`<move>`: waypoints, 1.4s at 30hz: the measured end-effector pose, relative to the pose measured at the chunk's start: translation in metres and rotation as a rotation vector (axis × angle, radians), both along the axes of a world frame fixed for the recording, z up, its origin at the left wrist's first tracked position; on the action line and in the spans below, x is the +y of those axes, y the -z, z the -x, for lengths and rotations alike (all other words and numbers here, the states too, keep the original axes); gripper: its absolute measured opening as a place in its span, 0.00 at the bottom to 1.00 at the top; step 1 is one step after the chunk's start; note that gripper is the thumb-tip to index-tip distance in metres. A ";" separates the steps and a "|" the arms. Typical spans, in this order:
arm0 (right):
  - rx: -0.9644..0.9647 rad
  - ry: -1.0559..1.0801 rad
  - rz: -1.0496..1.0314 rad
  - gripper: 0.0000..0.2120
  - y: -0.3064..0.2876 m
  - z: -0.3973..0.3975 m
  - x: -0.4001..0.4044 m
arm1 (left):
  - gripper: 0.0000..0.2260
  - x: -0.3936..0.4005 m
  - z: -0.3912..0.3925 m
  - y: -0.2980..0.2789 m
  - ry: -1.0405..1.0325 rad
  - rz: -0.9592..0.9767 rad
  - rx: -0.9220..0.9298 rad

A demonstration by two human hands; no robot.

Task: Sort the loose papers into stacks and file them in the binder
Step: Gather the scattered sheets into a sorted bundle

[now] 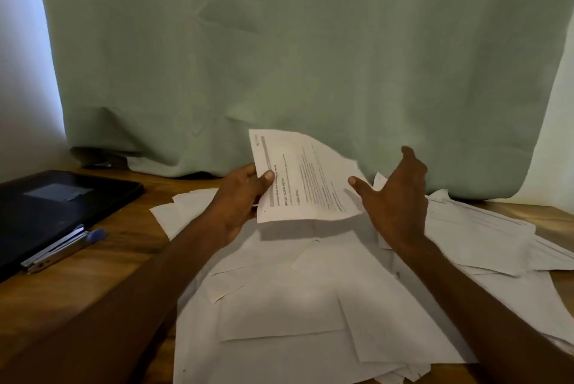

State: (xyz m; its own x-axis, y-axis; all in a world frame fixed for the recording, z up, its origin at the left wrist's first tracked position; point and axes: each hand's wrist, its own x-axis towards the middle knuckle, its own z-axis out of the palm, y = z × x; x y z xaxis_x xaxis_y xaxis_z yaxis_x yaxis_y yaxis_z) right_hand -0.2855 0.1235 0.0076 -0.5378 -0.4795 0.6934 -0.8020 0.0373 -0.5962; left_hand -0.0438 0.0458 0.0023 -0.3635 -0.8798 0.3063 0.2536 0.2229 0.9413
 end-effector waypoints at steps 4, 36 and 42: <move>0.190 -0.073 -0.091 0.39 -0.011 0.017 0.000 | 0.20 -0.009 -0.020 -0.002 0.350 -0.349 0.144; 0.071 -0.034 -0.385 0.16 0.015 0.043 -0.008 | 0.41 -0.021 -0.001 0.033 -0.224 0.295 -1.172; 0.119 -0.368 -0.411 0.08 0.032 -0.009 -0.019 | 0.35 -0.014 0.001 0.024 -0.325 0.242 -0.905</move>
